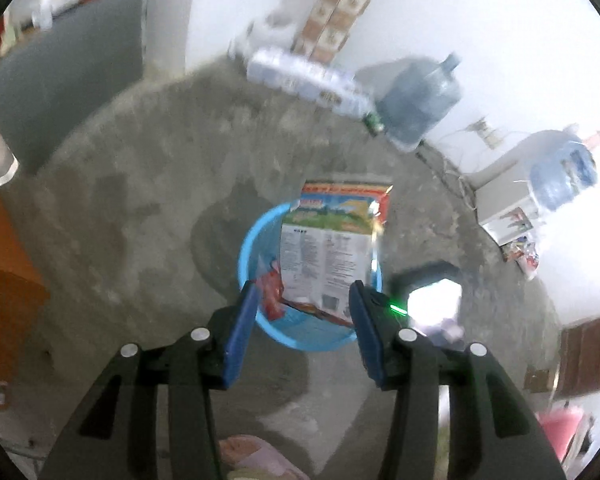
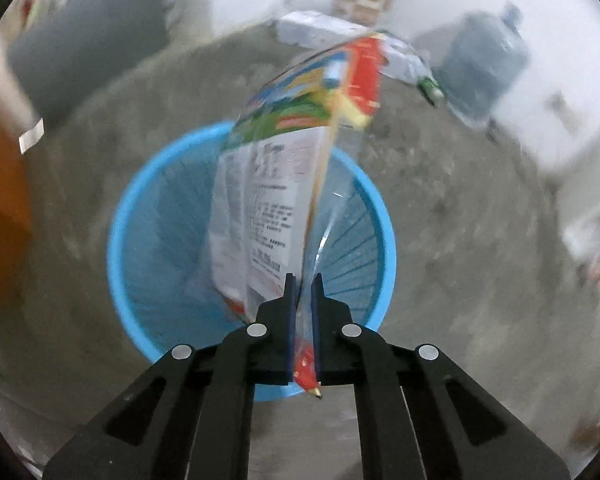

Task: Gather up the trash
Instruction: 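Carry the snack bag to the blue wastebasket and open the right gripper, then move both grippers back toward the table trash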

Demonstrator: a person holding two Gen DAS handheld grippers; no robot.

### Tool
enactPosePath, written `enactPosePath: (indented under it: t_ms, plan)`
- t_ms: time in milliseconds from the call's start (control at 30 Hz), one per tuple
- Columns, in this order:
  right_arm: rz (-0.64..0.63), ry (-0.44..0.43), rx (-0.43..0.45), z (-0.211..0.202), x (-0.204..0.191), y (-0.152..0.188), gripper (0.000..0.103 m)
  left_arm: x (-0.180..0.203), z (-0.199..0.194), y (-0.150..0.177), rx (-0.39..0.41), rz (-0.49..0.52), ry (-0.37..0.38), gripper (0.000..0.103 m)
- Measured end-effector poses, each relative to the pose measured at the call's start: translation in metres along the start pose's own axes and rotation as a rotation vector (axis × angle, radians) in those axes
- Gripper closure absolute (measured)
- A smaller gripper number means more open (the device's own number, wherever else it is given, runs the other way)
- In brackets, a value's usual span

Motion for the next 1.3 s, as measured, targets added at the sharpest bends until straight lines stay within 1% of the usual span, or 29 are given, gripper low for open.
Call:
enactPosePath:
  t_ms: [67, 100, 133, 167, 300, 333, 433, 533, 567, 633, 733, 800, 867, 933, 1033, 1133, 1300]
  plan:
    - [-0.052, -0.020, -0.069, 0.019, -0.013, 0.001, 0.102, -0.004, -0.033, 0.018, 0.040, 0.003, 0.005, 0.057]
    - [-0.074, -0.044, -0.139, 0.034, -0.021, 0.004, 0.102, -0.005, -0.046, 0.027, 0.054, -0.002, 0.010, 0.057]
    - [-0.079, -0.068, -0.186, 0.045, -0.025, 0.007, 0.102, -0.009, -0.059, 0.038, 0.070, -0.010, 0.016, 0.057]
    - [-0.074, -0.095, -0.232, 0.057, -0.029, 0.010, 0.102, -0.012, -0.071, 0.049, 0.082, -0.010, 0.019, 0.057]
    - [-0.037, -0.168, -0.366, 0.093, -0.033, 0.017, 0.102, -0.024, -0.106, 0.085, 0.129, -0.040, 0.002, 0.057]
    - [-0.035, -0.171, -0.377, 0.097, -0.032, 0.017, 0.102, -0.025, -0.112, 0.091, 0.139, -0.045, 0.005, 0.057]
    - [-0.041, -0.195, -0.448, 0.112, -0.035, 0.017, 0.102, -0.032, -0.128, 0.109, 0.168, -0.069, -0.004, 0.057]
    - [-0.038, -0.191, -0.484, 0.124, -0.033, 0.014, 0.102, -0.034, -0.139, 0.117, 0.196, -0.084, -0.021, 0.057]
    - [-0.037, -0.176, -0.490, 0.128, -0.031, 0.014, 0.102, -0.035, -0.142, 0.120, 0.205, -0.084, -0.025, 0.057]
    - [-0.022, -0.149, -0.495, 0.131, -0.025, 0.015, 0.100, -0.038, -0.147, 0.124, 0.224, -0.096, -0.037, 0.057]
    - [0.002, -0.164, -0.486, 0.126, -0.017, 0.019, 0.090, -0.043, -0.149, 0.131, 0.226, -0.126, -0.016, 0.057]
    - [-0.021, -0.173, -0.443, 0.112, -0.015, 0.019, 0.081, -0.047, -0.153, 0.137, 0.232, -0.130, -0.019, 0.057]
    - [-0.052, -0.166, -0.385, 0.094, -0.014, 0.024, 0.054, -0.047, -0.157, 0.140, 0.240, -0.128, -0.018, 0.057]
    - [-0.075, -0.152, -0.351, 0.085, -0.009, 0.025, 0.052, -0.049, -0.161, 0.144, 0.247, -0.130, -0.015, 0.057]
    - [-0.071, -0.141, -0.304, 0.067, -0.001, 0.030, 0.050, -0.051, -0.166, 0.148, 0.258, -0.144, -0.008, 0.057]
    - [-0.035, -0.137, -0.253, 0.047, 0.004, 0.023, 0.050, -0.052, -0.173, 0.153, 0.278, -0.154, -0.008, 0.057]
    - [0.053, -0.116, -0.152, 0.013, 0.036, 0.021, 0.050, -0.058, -0.186, 0.166, 0.297, -0.167, -0.020, 0.057]
Point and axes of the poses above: each gripper's, at about its wrist camera, not at the fingertips, and z roughly the way its jaws point, x to its right, y to its underside, the point moved 10 cm from there along z, roughly the way its jaws point, and after that the axes turned 9 degrees about -x, right-handed, at the moved point
